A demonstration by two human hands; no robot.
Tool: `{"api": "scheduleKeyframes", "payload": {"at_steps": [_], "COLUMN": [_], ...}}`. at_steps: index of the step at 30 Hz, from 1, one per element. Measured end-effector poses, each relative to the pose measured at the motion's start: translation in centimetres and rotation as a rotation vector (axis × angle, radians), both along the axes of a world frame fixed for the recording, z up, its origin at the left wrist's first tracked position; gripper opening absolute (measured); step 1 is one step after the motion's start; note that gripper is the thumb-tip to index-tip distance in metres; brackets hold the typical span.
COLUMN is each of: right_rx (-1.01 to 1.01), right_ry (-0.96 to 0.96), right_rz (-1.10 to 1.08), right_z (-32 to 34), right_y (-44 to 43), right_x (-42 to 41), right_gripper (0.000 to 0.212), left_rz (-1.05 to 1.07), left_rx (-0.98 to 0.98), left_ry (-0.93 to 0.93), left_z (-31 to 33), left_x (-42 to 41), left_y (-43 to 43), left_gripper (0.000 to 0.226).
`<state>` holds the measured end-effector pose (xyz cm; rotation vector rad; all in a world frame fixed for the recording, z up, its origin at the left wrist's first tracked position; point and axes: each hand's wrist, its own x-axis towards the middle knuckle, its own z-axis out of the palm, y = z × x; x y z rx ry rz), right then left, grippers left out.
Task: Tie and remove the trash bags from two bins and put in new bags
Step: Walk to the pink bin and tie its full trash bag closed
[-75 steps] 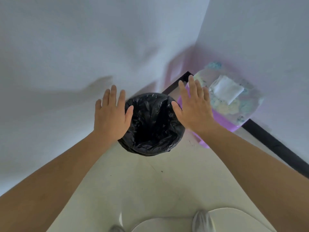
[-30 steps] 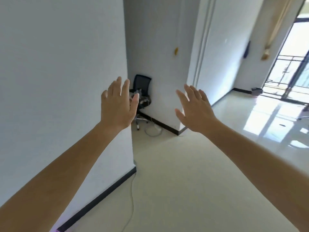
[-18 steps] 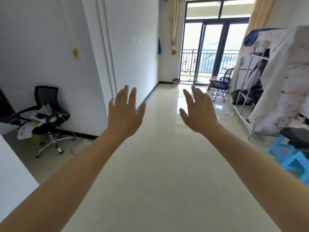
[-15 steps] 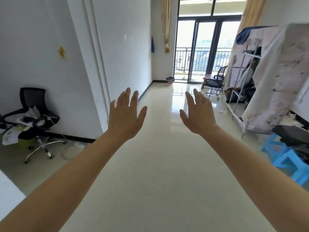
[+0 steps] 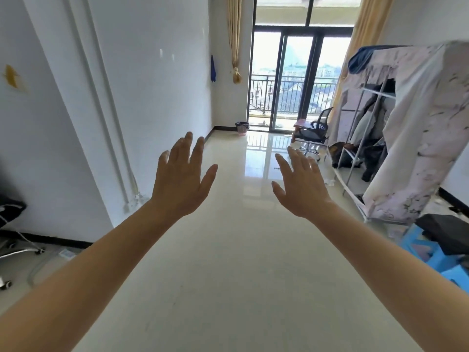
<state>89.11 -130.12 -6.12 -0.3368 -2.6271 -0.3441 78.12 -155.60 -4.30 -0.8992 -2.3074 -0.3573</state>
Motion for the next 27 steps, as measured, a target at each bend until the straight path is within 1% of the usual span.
{"api": "scheduleKeyframes", "payload": {"at_steps": [3, 6, 10, 14, 18, 20, 23, 25, 27], "right_rx": [0.069, 0.028, -0.026, -0.065, -0.095, -0.082, -0.142, -0.161, -0.132], "right_ry": [0.014, 0.043, 0.057, 0.049, 0.009, 0.002, 0.019, 0.01, 0.002], "right_rz": [-0.019, -0.057, -0.089, -0.143, -0.163, -0.167, -0.155, -0.124, -0.074], "right_z": [1.8, 2.1, -0.6, -3.7, -3.2, -1.8, 0.1, 0.2, -0.4], "right_y": [5.2, 11.1, 20.1, 30.1, 40.2, 44.6, 49.6, 52.4, 55.2], "right_x": [-5.7, -10.4, -16.8, -24.3, -32.6, -37.2, -44.2, -48.7, -53.3], "right_gripper": [0.068, 0.067, 0.067, 0.068, 0.069, 0.068, 0.067, 0.068, 0.068], "left_rz": [-0.039, -0.079, -0.149, -0.134, -0.104, -0.089, -0.063, -0.056, -0.05], "left_rx": [-0.025, -0.007, -0.082, -0.108, -0.112, -0.129, -0.116, -0.104, -0.102], "left_ry": [0.017, -0.014, -0.039, -0.06, -0.122, -0.093, -0.088, -0.081, -0.067], "left_z": [1.8, 2.6, 0.1, -2.9, -2.2, -0.9, 0.4, 0.4, -0.2], "left_x": [-6.8, -12.2, -18.7, -26.3, -35.3, -39.5, -45.5, -49.6, -54.1], "left_y": [6.4, 13.7, 24.4, 35.4, 45.4, 49.1, 53.5, 56.0, 58.9], "left_gripper": [0.065, 0.064, 0.069, 0.07, 0.067, 0.067, 0.066, 0.067, 0.069]}}
